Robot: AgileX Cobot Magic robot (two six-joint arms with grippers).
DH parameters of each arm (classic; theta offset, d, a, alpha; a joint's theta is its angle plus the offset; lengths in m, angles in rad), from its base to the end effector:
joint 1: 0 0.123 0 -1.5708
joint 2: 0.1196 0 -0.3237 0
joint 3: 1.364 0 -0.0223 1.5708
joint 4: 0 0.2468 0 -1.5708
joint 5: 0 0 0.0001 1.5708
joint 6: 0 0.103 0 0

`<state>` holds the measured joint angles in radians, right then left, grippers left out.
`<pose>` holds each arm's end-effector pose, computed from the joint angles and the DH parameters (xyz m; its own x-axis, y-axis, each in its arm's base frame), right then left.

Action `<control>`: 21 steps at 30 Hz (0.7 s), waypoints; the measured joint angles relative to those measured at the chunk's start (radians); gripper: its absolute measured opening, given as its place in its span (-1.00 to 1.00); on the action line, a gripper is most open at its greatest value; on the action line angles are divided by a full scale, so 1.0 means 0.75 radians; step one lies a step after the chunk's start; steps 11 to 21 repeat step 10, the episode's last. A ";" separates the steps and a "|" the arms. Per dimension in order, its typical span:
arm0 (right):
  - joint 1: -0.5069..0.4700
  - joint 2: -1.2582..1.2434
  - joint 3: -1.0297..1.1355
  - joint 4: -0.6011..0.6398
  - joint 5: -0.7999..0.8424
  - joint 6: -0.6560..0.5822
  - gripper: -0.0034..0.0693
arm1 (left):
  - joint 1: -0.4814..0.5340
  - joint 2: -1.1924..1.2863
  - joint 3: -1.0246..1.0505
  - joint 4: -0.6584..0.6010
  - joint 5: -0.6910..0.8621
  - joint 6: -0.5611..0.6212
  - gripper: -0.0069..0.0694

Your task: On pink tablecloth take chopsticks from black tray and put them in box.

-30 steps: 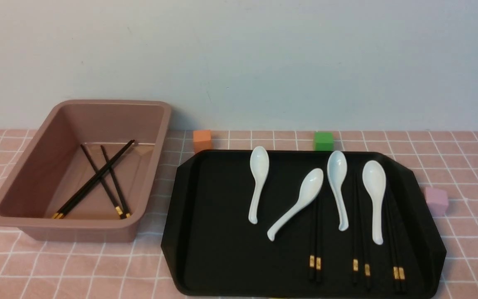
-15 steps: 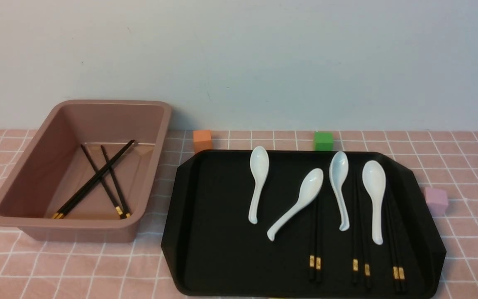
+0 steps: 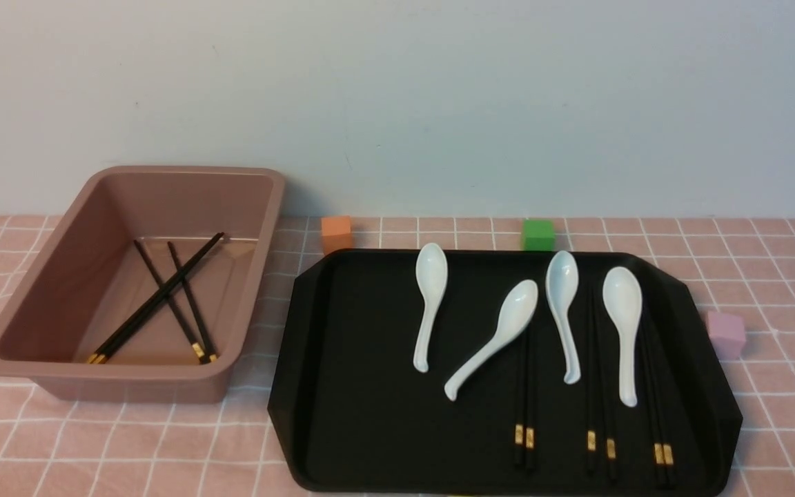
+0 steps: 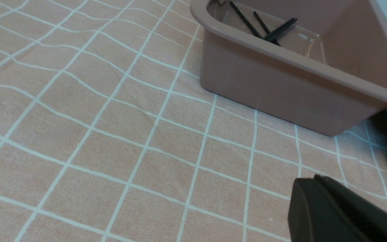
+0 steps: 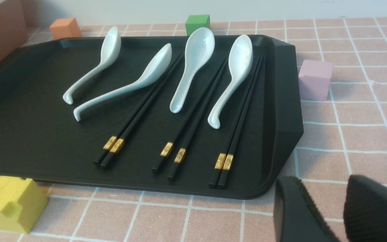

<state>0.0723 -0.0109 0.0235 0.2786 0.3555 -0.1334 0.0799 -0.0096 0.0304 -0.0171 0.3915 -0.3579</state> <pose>0.0207 0.0114 0.1715 -0.2832 0.1075 -0.9530 -0.1287 0.9805 0.1488 0.0206 0.0010 0.1642 -0.2695 -0.3878 -0.8815 -0.1848 0.9191 -0.3479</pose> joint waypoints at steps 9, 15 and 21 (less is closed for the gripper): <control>0.000 0.000 0.000 0.000 0.000 0.000 -0.25 | 0.000 0.000 0.000 0.000 0.000 0.000 -0.81; 0.000 0.000 0.000 0.000 0.000 0.000 -0.25 | 0.000 0.000 0.000 0.000 0.000 0.000 -0.81; 0.000 0.000 0.000 0.000 0.000 0.000 -0.25 | 0.000 0.000 0.000 0.000 0.000 0.000 -0.81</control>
